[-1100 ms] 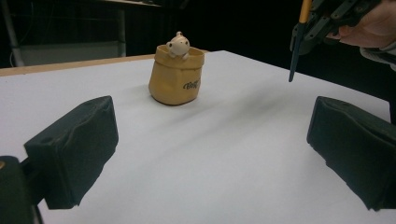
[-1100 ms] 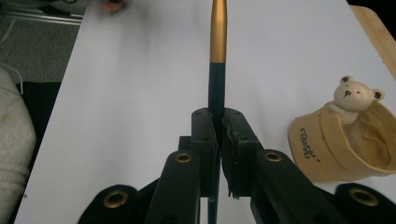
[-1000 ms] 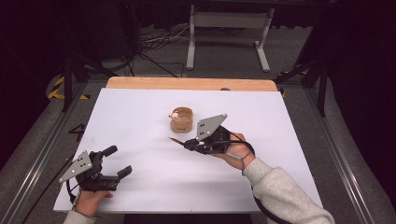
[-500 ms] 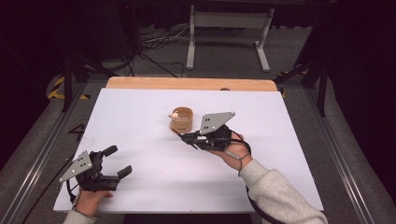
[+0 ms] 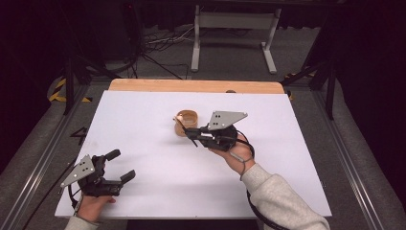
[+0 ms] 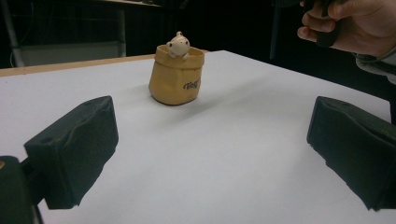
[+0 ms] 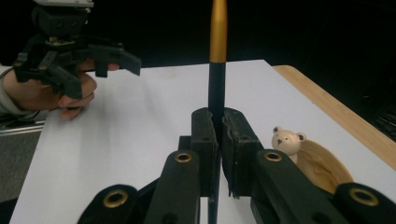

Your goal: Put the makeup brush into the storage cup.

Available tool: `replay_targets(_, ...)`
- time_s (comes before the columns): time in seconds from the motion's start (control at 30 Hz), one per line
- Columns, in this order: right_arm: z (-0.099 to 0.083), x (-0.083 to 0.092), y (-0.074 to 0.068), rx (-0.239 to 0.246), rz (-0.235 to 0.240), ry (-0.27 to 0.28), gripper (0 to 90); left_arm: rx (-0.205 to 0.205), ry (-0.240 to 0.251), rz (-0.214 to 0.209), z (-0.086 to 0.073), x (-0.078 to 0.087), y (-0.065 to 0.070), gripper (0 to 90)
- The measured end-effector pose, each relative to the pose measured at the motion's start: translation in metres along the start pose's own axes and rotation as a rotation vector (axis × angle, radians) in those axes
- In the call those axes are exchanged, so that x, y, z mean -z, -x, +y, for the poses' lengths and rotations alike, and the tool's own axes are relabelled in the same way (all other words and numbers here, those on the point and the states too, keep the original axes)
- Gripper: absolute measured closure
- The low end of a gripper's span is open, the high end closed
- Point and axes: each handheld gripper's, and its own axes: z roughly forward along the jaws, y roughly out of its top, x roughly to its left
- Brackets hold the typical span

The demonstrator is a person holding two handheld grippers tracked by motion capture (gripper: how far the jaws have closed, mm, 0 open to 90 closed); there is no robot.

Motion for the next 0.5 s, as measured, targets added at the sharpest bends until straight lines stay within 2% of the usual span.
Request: replay_targets(0.5,-0.003,0.001,0.011,-0.111,-0.113,0.107,83.8,0.0,0.001,0.002,0.0,0.0,0.0,2.8)
